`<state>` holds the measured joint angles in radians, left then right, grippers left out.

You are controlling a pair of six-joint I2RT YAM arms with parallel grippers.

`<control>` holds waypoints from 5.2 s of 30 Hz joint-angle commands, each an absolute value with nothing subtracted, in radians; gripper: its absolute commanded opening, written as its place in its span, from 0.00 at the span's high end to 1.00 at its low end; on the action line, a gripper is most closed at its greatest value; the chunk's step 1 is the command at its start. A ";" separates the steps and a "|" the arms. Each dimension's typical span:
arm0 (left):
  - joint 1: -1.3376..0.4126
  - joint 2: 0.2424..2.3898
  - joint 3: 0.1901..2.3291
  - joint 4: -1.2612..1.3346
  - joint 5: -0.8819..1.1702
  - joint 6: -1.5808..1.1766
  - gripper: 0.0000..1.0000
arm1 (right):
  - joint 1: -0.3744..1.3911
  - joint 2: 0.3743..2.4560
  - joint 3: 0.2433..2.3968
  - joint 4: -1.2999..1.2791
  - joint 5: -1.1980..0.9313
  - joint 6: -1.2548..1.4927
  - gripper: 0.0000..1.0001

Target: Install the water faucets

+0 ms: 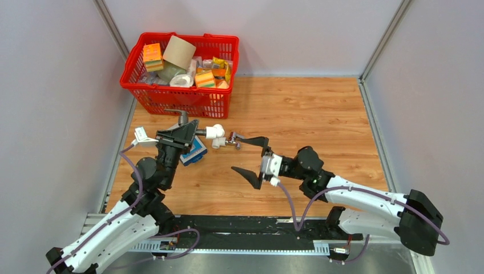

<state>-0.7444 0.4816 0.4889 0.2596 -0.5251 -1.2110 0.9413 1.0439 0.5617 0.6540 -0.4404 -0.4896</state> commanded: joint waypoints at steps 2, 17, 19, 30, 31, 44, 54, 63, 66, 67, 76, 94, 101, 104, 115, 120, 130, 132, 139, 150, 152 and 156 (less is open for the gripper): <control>-0.744 0.477 0.591 0.009 -0.509 -1.411 1.00 | 1.072 1.071 0.569 0.820 -0.246 -0.902 0.08; -0.744 0.531 0.615 -0.025 -0.396 -1.485 1.00 | 1.109 1.235 0.686 0.822 -0.259 -0.989 0.11; -0.744 0.541 0.609 -0.006 -0.376 -1.503 1.00 | 1.108 1.253 0.695 0.802 -0.265 -0.991 0.12; -0.744 0.563 0.623 0.037 -0.327 -1.508 1.00 | 1.083 1.292 0.701 0.766 -0.275 -0.942 0.25; -0.744 0.563 0.623 0.037 -0.327 -1.505 1.00 | 1.081 1.292 0.703 0.759 -0.275 -0.939 0.26; -0.744 0.565 0.617 0.078 -0.307 -1.473 1.00 | 1.071 1.321 0.715 0.753 -0.233 -0.917 0.44; -0.744 0.546 0.499 0.401 -0.273 -1.249 1.00 | 1.009 1.289 0.839 0.569 -0.391 -0.590 1.00; -0.744 0.522 0.381 0.834 -0.062 -0.642 1.00 | 0.833 1.267 0.896 0.715 -0.771 0.081 1.00; -0.744 0.531 0.328 0.962 0.036 -0.539 1.00 | 0.793 1.299 0.925 0.756 -0.842 0.272 1.00; -0.742 0.535 0.322 1.006 0.117 -0.478 1.00 | 0.779 1.311 0.936 0.768 -0.866 0.357 1.00; -0.744 0.581 0.235 1.272 0.330 -0.304 1.00 | 0.704 1.472 0.977 1.161 -1.012 0.951 1.00; -0.744 0.497 0.425 0.363 -0.502 -0.977 1.00 | 0.744 1.215 0.773 0.742 -0.691 -0.139 0.19; -0.744 0.569 0.600 0.005 -0.506 -1.227 1.00 | 0.883 1.170 0.614 0.848 -0.514 -0.541 0.13; -0.744 0.591 0.626 -0.050 -0.492 -1.264 1.00 | 0.926 1.158 0.577 0.868 -0.471 -0.665 0.13; -0.744 0.629 0.657 -0.057 -0.433 -1.358 1.00 | 1.038 1.219 0.518 0.973 -0.295 -0.903 0.12; -0.744 0.635 0.657 -0.051 -0.425 -1.377 1.00 | 1.077 1.246 0.531 0.910 -0.275 -0.977 0.12; -0.744 0.644 0.657 -0.023 -0.371 -1.394 1.00 | 1.097 1.339 0.548 0.985 -0.181 -1.058 0.14; -0.744 0.649 0.657 -0.015 -0.354 -1.404 1.00 | 1.098 1.365 0.549 1.020 -0.166 -1.072 0.16; -0.744 0.669 0.663 -0.006 -0.308 -1.410 1.00 | 1.098 1.436 0.548 1.153 -0.124 -1.080 0.26; -0.744 0.670 0.654 0.063 -0.265 -1.373 1.00 | 1.097 1.427 0.568 1.137 -0.156 -0.993 0.72; -0.744 0.660 0.634 0.087 -0.265 -1.347 1.00 | 1.092 1.410 0.577 1.097 -0.175 -0.957 0.82; -0.744 0.617 0.569 0.216 -0.256 -1.252 1.00 | 1.054 1.345 0.627 0.946 -0.282 -0.794 0.96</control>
